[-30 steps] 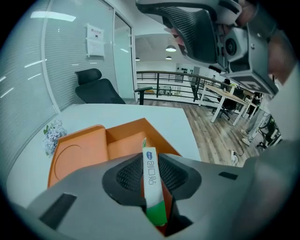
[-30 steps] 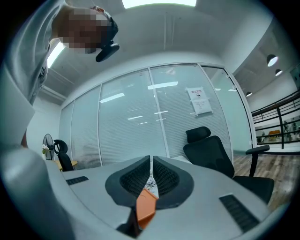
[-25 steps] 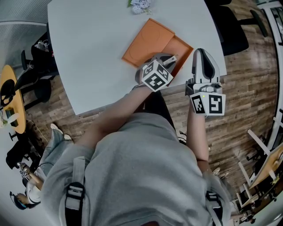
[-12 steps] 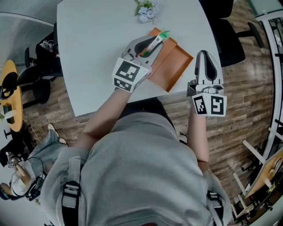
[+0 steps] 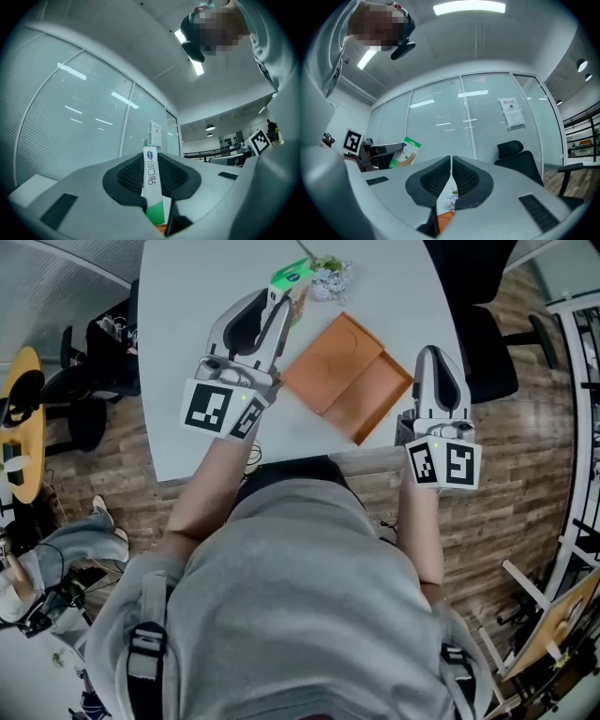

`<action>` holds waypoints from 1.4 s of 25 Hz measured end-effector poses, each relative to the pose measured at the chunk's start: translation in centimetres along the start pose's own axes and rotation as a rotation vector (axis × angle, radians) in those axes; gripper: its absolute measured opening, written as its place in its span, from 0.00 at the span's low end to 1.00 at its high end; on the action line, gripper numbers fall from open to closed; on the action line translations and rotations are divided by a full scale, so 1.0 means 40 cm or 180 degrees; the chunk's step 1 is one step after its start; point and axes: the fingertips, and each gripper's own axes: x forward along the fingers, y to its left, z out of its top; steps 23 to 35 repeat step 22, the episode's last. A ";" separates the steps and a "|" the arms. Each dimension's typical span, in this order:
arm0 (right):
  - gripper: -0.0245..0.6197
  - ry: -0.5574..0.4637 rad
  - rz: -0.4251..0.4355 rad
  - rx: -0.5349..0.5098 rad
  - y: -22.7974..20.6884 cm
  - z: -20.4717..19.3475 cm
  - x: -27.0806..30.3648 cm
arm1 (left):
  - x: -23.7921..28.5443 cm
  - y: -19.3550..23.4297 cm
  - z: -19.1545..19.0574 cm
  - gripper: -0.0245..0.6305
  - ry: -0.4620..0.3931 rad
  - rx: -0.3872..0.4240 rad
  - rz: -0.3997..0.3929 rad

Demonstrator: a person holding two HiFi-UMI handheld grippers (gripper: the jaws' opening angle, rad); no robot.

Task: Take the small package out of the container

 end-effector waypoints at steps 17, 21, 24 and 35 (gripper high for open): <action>0.11 -0.0052 -0.0108 -0.0051 0.030 0.034 0.023 | -0.047 0.052 0.035 0.19 -0.0138 -0.0105 0.0110; 0.11 -0.0072 -0.0126 -0.0081 0.037 0.048 0.019 | -0.054 0.051 0.046 0.19 -0.0156 -0.0107 0.0110; 0.11 -0.0077 -0.0129 -0.0088 0.039 0.052 0.018 | -0.056 0.051 0.049 0.19 -0.0158 -0.0110 0.0109; 0.11 -0.0077 -0.0129 -0.0088 0.039 0.052 0.018 | -0.056 0.051 0.049 0.19 -0.0158 -0.0110 0.0109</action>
